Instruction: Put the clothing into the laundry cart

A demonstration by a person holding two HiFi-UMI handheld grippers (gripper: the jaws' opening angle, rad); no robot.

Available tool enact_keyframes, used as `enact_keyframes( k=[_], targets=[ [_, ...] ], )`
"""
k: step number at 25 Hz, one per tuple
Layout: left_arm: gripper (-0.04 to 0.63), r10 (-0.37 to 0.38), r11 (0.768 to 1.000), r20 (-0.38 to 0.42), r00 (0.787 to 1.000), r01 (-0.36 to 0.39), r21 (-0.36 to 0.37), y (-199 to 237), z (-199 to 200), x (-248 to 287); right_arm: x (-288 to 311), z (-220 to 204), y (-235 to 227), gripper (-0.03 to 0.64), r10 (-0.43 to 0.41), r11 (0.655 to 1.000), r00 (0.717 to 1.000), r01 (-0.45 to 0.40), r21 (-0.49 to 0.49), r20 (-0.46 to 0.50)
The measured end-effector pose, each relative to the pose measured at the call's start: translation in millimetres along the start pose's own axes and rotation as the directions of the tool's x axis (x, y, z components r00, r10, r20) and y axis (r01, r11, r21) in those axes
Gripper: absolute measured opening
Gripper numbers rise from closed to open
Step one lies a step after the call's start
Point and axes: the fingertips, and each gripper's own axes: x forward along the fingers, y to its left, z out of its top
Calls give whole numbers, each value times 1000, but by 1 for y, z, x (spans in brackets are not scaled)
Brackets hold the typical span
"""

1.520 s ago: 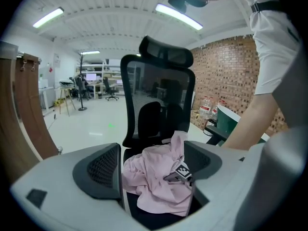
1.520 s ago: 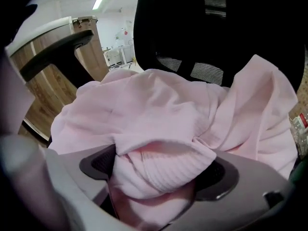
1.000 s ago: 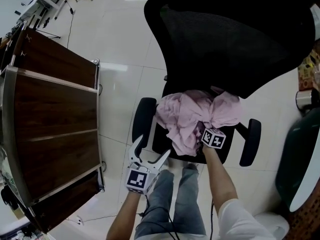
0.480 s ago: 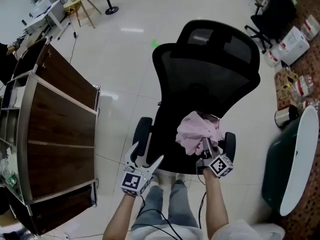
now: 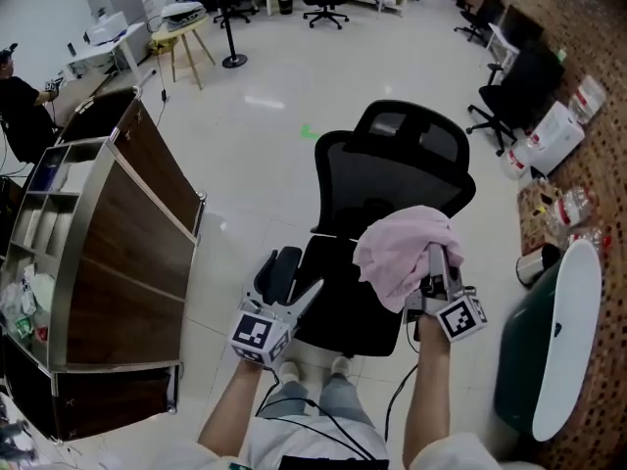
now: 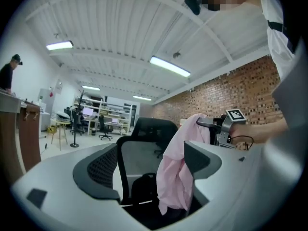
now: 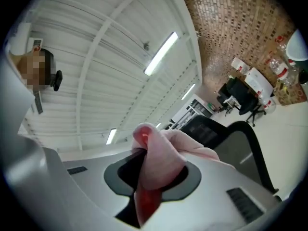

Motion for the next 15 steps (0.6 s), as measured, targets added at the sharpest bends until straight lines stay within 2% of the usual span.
enact_keyframes(
  k=[3, 8, 11, 15],
  targets=[
    [409, -9, 999, 41, 999, 7, 39, 0, 36, -7, 17, 38, 57, 94, 124, 991, 991, -122, -47, 42],
    [410, 28, 997, 116, 993, -36, 67, 15, 86, -35, 34, 86, 151, 94, 306, 950, 947, -298, -94, 94],
    [409, 67, 993, 157, 985, -81, 85, 30, 110, -64, 39, 88, 199, 94, 385, 920, 918, -375, -113, 90],
    [409, 145, 979, 209, 967, -170, 109, 57, 128, -118, 45, 60, 259, 94, 485, 872, 873, -477, -109, 59]
  ],
)
